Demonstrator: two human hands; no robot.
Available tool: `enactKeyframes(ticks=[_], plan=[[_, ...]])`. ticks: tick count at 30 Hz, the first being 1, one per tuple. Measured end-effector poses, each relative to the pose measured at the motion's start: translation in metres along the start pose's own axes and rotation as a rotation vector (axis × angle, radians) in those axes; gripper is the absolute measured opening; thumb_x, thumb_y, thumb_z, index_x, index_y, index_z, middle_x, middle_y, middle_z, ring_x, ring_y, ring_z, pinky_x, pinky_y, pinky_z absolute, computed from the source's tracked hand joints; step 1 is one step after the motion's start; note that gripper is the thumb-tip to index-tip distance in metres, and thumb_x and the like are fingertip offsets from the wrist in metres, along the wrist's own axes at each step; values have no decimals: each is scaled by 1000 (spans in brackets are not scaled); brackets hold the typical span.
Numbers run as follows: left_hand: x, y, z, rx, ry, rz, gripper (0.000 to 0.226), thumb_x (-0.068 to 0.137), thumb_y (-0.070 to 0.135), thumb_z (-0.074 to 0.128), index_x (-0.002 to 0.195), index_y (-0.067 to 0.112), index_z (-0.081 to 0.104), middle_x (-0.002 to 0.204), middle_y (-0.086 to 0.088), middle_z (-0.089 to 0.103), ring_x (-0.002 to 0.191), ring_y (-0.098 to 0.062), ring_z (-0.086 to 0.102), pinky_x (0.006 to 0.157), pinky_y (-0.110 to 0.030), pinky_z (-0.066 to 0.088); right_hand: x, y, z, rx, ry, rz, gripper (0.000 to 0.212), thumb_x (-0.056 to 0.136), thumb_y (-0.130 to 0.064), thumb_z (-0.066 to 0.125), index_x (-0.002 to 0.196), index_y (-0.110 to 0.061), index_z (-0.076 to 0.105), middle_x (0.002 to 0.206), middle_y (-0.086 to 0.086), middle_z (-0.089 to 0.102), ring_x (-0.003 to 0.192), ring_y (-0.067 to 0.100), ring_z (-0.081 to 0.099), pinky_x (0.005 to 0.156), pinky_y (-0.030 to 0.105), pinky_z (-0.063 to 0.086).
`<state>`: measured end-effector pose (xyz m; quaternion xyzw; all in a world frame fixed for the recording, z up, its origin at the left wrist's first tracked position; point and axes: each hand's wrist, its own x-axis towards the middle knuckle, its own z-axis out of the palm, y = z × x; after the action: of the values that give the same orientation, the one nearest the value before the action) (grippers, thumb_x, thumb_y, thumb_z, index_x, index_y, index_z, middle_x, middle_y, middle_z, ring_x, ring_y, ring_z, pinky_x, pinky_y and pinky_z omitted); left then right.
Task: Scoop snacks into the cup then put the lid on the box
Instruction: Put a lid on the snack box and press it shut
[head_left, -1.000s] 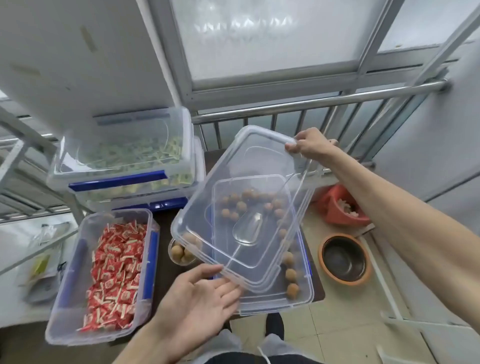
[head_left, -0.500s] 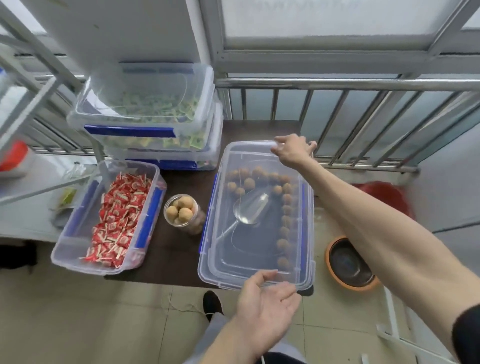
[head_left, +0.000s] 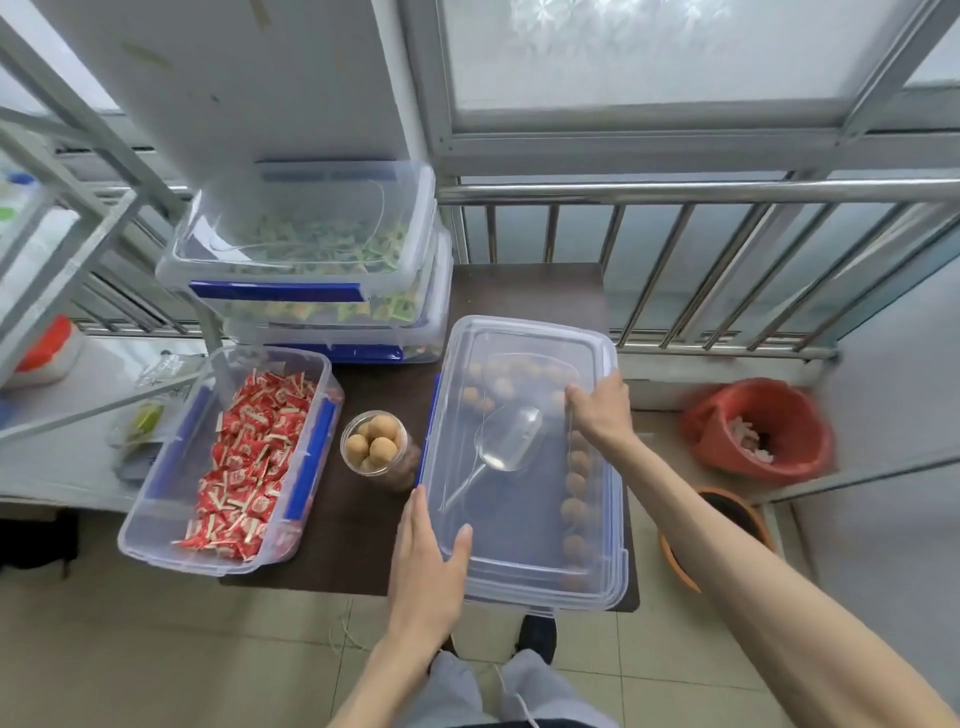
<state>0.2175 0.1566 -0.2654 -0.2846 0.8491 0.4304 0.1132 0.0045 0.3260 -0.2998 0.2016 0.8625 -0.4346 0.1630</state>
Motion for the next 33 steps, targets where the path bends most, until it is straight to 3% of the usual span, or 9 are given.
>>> enactKeyframes(ticks=[4,8,11,14,19,23,26,31,33], plan=[[10,-14,3,-94,29,-18,77,99,36,59,161,25,15,167,6,23,153,-15,24,123,-38,24,-17,4,-1,-5,54,-109,54,87,-19,57,133,3,41,134,25,49,125,40,47,99,39,40],[10,-22,2,-123,52,-63,72,99,34,60,159,28,20,161,4,33,147,-18,33,118,-48,36,-27,11,-2,0,88,-238,21,83,-18,57,99,-4,57,98,10,63,92,32,59,75,31,40],[8,-25,1,-118,16,-61,74,99,37,58,160,29,17,164,5,27,150,-17,29,119,-47,33,-33,24,3,12,64,-302,34,90,-22,55,123,-12,53,121,8,62,115,30,57,103,39,41],[5,-26,0,-52,-11,-23,77,101,41,53,162,28,7,169,7,15,154,-16,18,123,-42,25,-41,35,4,51,18,-244,58,99,-23,47,152,-11,28,151,11,45,137,29,43,112,34,34],[1,-35,-1,46,-97,36,78,104,46,39,161,22,-10,171,6,-6,156,-11,0,125,-30,8,-56,44,13,52,99,-261,56,105,-25,34,156,-6,19,159,14,30,146,29,31,118,43,27],[3,-31,-5,-131,-76,-13,80,100,34,59,162,25,9,169,8,16,154,-13,19,122,-34,21,-56,43,7,4,95,-255,55,105,-24,34,155,-5,22,158,14,34,145,27,33,116,29,24],[6,-31,-9,-208,-68,-39,81,94,22,69,160,25,23,164,7,31,150,-17,31,120,-40,29,-58,43,0,12,64,-263,55,105,-26,36,155,-8,24,145,5,47,134,19,44,99,12,27],[9,-35,-11,-204,-114,-41,81,95,30,67,161,29,20,164,6,31,150,-21,33,118,-45,32,-57,47,4,32,63,-253,59,105,-42,29,157,-17,20,159,8,32,149,28,23,120,40,19],[10,-33,-12,-308,-127,-101,80,93,40,67,159,28,24,158,3,41,142,-22,44,114,-48,41,-60,47,2,76,38,-144,69,101,-51,32,158,-17,12,164,11,18,152,27,8,121,39,10]])
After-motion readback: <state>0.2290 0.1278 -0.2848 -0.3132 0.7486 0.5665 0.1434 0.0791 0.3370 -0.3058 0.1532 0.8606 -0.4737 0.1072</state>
